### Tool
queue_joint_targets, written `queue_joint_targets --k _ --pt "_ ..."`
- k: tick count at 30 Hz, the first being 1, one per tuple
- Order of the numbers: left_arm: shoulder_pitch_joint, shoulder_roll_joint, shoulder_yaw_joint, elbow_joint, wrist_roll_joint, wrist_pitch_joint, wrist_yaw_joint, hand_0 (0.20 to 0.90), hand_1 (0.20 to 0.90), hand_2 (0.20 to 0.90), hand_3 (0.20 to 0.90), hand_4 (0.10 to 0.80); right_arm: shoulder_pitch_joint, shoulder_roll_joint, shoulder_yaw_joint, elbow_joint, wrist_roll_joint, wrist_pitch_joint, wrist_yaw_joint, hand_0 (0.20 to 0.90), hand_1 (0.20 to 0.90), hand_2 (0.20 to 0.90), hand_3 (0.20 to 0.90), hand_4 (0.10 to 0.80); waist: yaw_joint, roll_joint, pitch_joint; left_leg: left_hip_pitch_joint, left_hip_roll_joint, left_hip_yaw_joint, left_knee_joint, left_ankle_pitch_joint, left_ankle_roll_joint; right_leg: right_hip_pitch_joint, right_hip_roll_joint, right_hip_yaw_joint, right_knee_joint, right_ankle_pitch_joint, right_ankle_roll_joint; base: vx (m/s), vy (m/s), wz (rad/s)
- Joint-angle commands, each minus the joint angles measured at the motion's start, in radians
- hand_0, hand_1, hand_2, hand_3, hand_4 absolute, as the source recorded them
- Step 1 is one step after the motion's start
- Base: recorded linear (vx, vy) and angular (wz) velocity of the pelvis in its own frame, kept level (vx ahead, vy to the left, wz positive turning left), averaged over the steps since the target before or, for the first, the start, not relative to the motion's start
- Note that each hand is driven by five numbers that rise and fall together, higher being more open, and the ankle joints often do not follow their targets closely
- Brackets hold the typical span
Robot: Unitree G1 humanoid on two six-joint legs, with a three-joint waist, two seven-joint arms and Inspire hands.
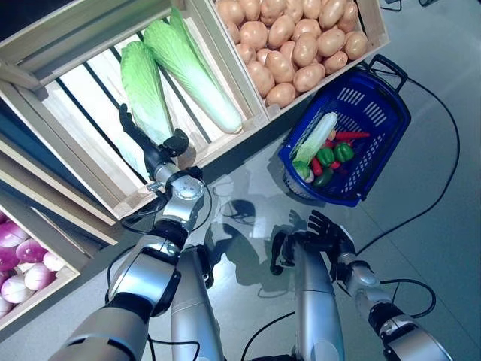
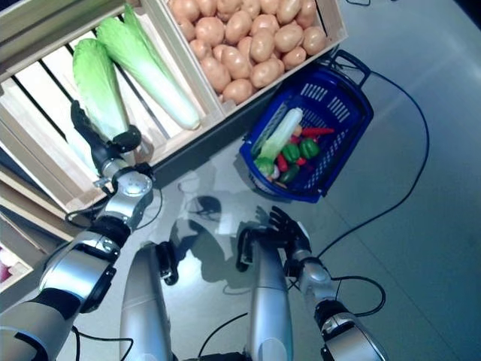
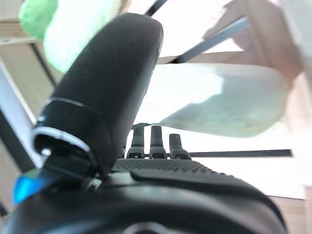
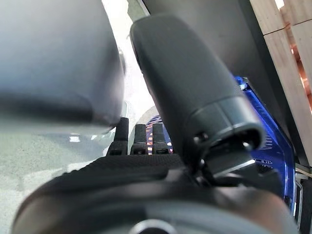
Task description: Put vegetables into the basket
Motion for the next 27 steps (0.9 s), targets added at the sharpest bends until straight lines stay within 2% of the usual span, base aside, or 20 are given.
queue_joint_targets --k 1,10,17,18,19,20,27 --pt "-0.139 0.108 -0.018 0.013 -0.014 -0.024 0.003 0.9 0.9 0.9 0.9 0.8 0.049 -0.055 0.024 0.011 0.007 -0.023 -0.009 0.9 0.9 0.9 0.9 0.8 -0.027 0.012 -0.001 0.037 -0.018 0.039 0.003 -0.101 0.068 0.068 0.013 0.058 -0.052 0.005 0.03 -0.021 0.002 0.05" --pt "-0.212 0.185 0.006 0.172 -0.149 0.009 -0.053 0.9 0.9 0.9 0.9 0.8 0.044 -0.073 0.029 -0.006 0.018 -0.032 -0.032 0.9 0.9 0.9 0.9 0.8 -0.04 0.005 -0.001 -0.034 -0.011 0.03 0.028 -0.097 0.071 0.002 0.022 0.063 -0.029 0.005 0.025 -0.02 -0.003 0.0" --pt "-0.204 0.204 0.031 0.21 -0.236 -0.004 -0.158 0.9 0.9 0.9 0.9 0.8 0.049 -0.077 0.015 0.008 0.017 -0.043 -0.036 0.9 0.9 0.9 0.9 0.8 -0.04 0.008 -0.001 -0.038 -0.011 0.03 0.019 -0.091 0.075 -0.005 0.023 0.059 -0.028 0.004 0.021 0.0 -0.003 -0.01" --pt "-0.202 0.209 0.029 0.206 -0.241 -0.03 -0.228 0.592 0.592 0.592 0.592 0.595 0.05 -0.08 0.01 0.007 0.017 -0.045 -0.035 0.9 0.9 0.9 0.9 0.8 -0.041 0.01 -0.001 -0.036 -0.011 0.032 0.016 -0.09 0.075 -0.003 0.023 0.058 -0.031 0.005 0.022 0.0 0.0 0.0" --pt "-0.2 0.215 0.024 0.192 -0.23 -0.046 -0.253 0.479 0.479 0.479 0.479 0.519 0.053 -0.085 0.007 0.0 0.017 -0.044 -0.033 0.9 0.9 0.9 0.9 0.8 -0.041 0.011 -0.001 -0.035 -0.011 0.033 0.014 -0.089 0.075 -0.003 0.024 0.058 -0.032 0.005 0.021 0.0 0.0 0.0" --pt "-0.195 0.221 0.015 0.168 -0.223 -0.071 -0.287 0.3 0.3 0.3 0.3 0.4 0.059 -0.09 0.002 -0.01 0.016 -0.046 -0.031 0.9 0.9 0.9 0.9 0.8 -0.042 0.012 -0.001 -0.034 -0.01 0.034 0.013 -0.089 0.076 -0.001 0.025 0.058 -0.033 0.006 0.02 0.0 0.0 0.0" --pt "-0.159 0.241 -0.01 0.08 -0.221 -0.048 -0.355 0.3 0.3 0.3 0.3 0.4 0.088 -0.104 -0.02 -0.029 -0.011 -0.04 -0.007 0.9 0.9 0.9 0.9 0.8 -0.041 0.022 -0.001 0.015 -0.007 0.054 -0.016 -0.086 0.081 0.042 0.023 0.053 -0.056 0.01 0.022 -0.008 0.019 0.09"
